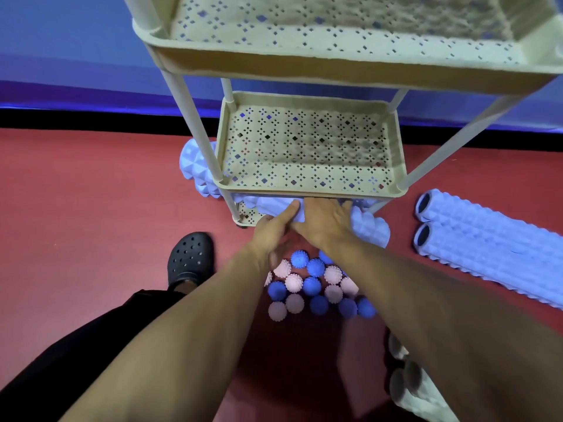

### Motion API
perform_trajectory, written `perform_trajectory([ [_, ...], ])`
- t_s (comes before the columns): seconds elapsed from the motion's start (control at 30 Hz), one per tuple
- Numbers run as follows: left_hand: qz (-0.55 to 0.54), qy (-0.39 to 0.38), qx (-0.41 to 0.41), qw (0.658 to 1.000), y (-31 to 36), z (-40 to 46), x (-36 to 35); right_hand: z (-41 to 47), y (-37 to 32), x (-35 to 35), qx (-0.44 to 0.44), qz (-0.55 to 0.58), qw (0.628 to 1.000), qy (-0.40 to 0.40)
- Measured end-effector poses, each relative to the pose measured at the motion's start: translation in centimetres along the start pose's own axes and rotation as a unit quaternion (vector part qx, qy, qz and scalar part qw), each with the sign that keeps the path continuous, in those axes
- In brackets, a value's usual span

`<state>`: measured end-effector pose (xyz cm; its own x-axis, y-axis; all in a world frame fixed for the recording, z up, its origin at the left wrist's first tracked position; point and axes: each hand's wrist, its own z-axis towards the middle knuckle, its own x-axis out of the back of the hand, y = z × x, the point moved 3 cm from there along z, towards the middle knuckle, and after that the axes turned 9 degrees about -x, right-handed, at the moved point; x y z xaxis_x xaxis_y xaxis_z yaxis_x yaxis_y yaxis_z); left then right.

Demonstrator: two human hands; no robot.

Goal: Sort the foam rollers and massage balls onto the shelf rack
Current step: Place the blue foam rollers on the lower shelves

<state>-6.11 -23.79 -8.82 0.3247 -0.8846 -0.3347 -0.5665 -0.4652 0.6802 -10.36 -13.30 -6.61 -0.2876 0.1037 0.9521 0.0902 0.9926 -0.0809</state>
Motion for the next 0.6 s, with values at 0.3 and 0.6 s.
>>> perform_trajectory([
  [0.3,-0.065,0.045,0.001,0.997,-1.1,1.6,-0.8,-1.7,3.9,-1.0,0.051,0.034,0.997,0.051],
  [0.6,-0.056,0.026,-0.021,0.998,-1.4,1.6,-0.6,-6.1,11.7,-4.1,-0.229,0.436,0.867,0.084],
])
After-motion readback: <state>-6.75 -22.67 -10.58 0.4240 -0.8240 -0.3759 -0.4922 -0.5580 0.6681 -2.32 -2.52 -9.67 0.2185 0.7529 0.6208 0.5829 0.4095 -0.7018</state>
